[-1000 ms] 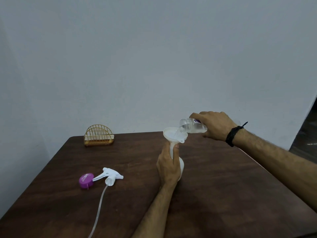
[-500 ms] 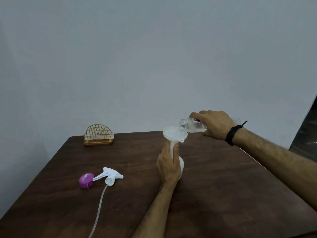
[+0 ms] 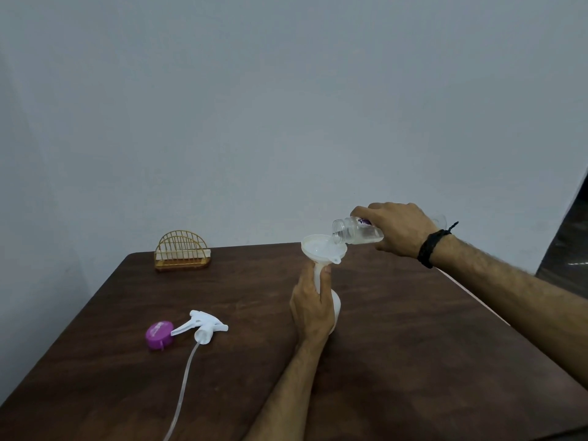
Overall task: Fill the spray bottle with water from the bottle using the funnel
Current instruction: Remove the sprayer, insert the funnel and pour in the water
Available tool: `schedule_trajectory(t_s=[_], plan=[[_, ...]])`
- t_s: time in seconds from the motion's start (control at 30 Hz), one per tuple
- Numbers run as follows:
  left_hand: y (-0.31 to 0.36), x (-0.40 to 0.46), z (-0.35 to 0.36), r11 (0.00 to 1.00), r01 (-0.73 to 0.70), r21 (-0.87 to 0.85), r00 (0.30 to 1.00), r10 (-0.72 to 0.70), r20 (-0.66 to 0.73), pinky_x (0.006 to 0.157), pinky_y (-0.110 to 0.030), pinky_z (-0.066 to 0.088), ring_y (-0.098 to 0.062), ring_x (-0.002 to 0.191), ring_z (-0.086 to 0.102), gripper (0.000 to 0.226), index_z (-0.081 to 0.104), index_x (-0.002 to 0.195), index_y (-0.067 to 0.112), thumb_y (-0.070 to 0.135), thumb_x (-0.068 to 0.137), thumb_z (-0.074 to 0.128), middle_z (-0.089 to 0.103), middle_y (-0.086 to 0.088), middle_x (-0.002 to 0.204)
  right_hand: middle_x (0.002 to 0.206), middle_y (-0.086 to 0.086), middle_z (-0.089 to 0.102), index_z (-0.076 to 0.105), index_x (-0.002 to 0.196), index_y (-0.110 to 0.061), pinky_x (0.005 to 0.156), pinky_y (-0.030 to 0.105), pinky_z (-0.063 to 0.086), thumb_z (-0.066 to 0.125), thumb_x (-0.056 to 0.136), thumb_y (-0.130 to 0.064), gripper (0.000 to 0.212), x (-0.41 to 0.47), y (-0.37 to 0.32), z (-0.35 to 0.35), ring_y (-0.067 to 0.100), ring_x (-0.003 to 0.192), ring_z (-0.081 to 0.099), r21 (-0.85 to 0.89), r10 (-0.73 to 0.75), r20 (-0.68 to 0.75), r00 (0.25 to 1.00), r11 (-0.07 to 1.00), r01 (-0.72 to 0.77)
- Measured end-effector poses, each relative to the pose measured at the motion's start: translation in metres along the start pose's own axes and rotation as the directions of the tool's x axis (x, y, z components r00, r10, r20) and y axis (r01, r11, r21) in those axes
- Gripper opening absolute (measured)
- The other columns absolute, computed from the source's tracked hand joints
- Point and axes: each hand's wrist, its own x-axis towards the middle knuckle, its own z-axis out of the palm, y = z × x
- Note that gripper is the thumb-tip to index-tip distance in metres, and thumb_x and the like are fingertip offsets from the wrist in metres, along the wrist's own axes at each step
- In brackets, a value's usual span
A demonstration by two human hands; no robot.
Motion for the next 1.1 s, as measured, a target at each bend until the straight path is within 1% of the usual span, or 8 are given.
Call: schedule_trajectory(t_s=[0.23, 0.43, 0.63, 0.7, 0.9, 0.97, 1.03, 1.1], plan=[[0.001, 0.000, 0.000, 1.000, -0.006, 0.013, 1.000, 0.006, -0.008, 0.070, -0.004, 0.035, 0.018, 0.086, 0.055, 0.033, 0.058, 0.108, 0.037, 0.058, 0.098, 0.034, 0.049, 0.037, 0.082, 0.096, -0.009, 0.060, 0.047, 0.124, -0.032, 0.061, 0.030, 0.037, 0.066, 0.082, -0.016, 0.049, 0.001, -0.001, -0.002, 0.018, 0.084, 0.060, -0.023, -0.009, -0.023, 1.000, 1.000, 0.009], [0.000, 0.000, 0.001, 1.000, -0.004, 0.014, 1.000, 0.005, -0.003, 0.069, -0.011, 0.042, 0.012, 0.078, 0.055, 0.038, 0.060, 0.108, 0.032, 0.057, 0.098, 0.034, 0.055, 0.028, 0.085, 0.099, -0.008, 0.061, 0.047, 0.124, -0.032, 0.061, 0.030, 0.040, 0.065, 0.082, -0.015, 0.049, 0.001, -0.003, -0.006, 0.019, 0.085, 0.061, -0.052, -0.025, -0.030, 0.999, 0.998, 0.023], [0.001, 0.000, -0.001, 1.000, -0.011, 0.016, 1.000, 0.011, -0.005, 0.069, -0.006, 0.037, 0.013, 0.082, 0.056, 0.031, 0.056, 0.108, 0.038, 0.057, 0.099, 0.035, 0.052, 0.033, 0.083, 0.099, -0.004, 0.062, 0.051, 0.125, -0.030, 0.060, 0.030, 0.037, 0.061, 0.082, -0.009, 0.049, 0.001, -0.007, -0.010, 0.023, 0.086, 0.061, -0.093, -0.036, -0.069, 0.997, 0.995, 0.030], [0.001, 0.000, -0.001, 1.000, -0.010, 0.016, 1.000, 0.010, 0.002, 0.070, -0.006, 0.037, 0.014, 0.085, 0.056, 0.029, 0.054, 0.111, 0.040, 0.057, 0.099, 0.034, 0.052, 0.036, 0.084, 0.101, -0.004, 0.063, 0.050, 0.126, -0.030, 0.061, 0.031, 0.041, 0.059, 0.084, -0.009, 0.048, 0.001, -0.008, -0.011, 0.023, 0.088, 0.061, -0.106, -0.042, -0.075, 0.996, 0.994, 0.034], [-0.001, 0.001, 0.000, 0.999, -0.039, 0.034, 0.999, 0.039, 0.006, 0.074, 0.001, 0.036, 0.025, 0.091, 0.050, 0.029, 0.048, 0.125, 0.041, 0.052, 0.100, 0.038, 0.052, 0.035, 0.100, 0.105, -0.003, 0.063, 0.049, 0.129, -0.031, 0.064, 0.030, 0.040, 0.058, 0.085, -0.009, 0.050, 0.002, -0.009, -0.015, 0.023, 0.090, 0.061, -0.124, -0.052, -0.080, 0.995, 0.991, 0.041], [-0.003, 0.000, 0.001, 0.999, -0.027, 0.029, 1.000, 0.027, 0.011, 0.076, -0.006, 0.043, 0.018, 0.087, 0.055, 0.031, 0.054, 0.121, 0.039, 0.052, 0.099, 0.037, 0.057, 0.030, 0.102, 0.105, -0.003, 0.062, 0.048, 0.129, -0.031, 0.066, 0.031, 0.044, 0.058, 0.086, -0.010, 0.049, 0.003, -0.010, -0.016, 0.023, 0.091, 0.061, -0.120, -0.047, -0.078, 0.996, 0.992, 0.037], [-0.005, 0.000, 0.003, 1.000, -0.010, 0.022, 1.000, 0.010, 0.006, 0.075, -0.019, 0.052, 0.009, 0.081, 0.057, 0.034, 0.059, 0.117, 0.034, 0.052, 0.098, 0.037, 0.061, 0.025, 0.098, 0.104, -0.004, 0.062, 0.048, 0.128, -0.032, 0.066, 0.032, 0.045, 0.058, 0.087, -0.011, 0.048, 0.002, -0.011, -0.017, 0.022, 0.090, 0.060, -0.111, -0.044, -0.075, 0.996, 0.993, 0.036], [-0.005, 0.000, 0.003, 1.000, -0.007, 0.017, 1.000, 0.007, 0.007, 0.073, -0.018, 0.049, 0.009, 0.078, 0.056, 0.031, 0.058, 0.117, 0.035, 0.051, 0.098, 0.038, 0.059, 0.025, 0.096, 0.102, -0.004, 0.062, 0.049, 0.128, -0.031, 0.065, 0.031, 0.043, 0.057, 0.086, -0.010, 0.047, 0.003, -0.012, -0.016, 0.022, 0.089, 0.060, -0.102, -0.045, -0.078, 0.996, 0.994, 0.037]])
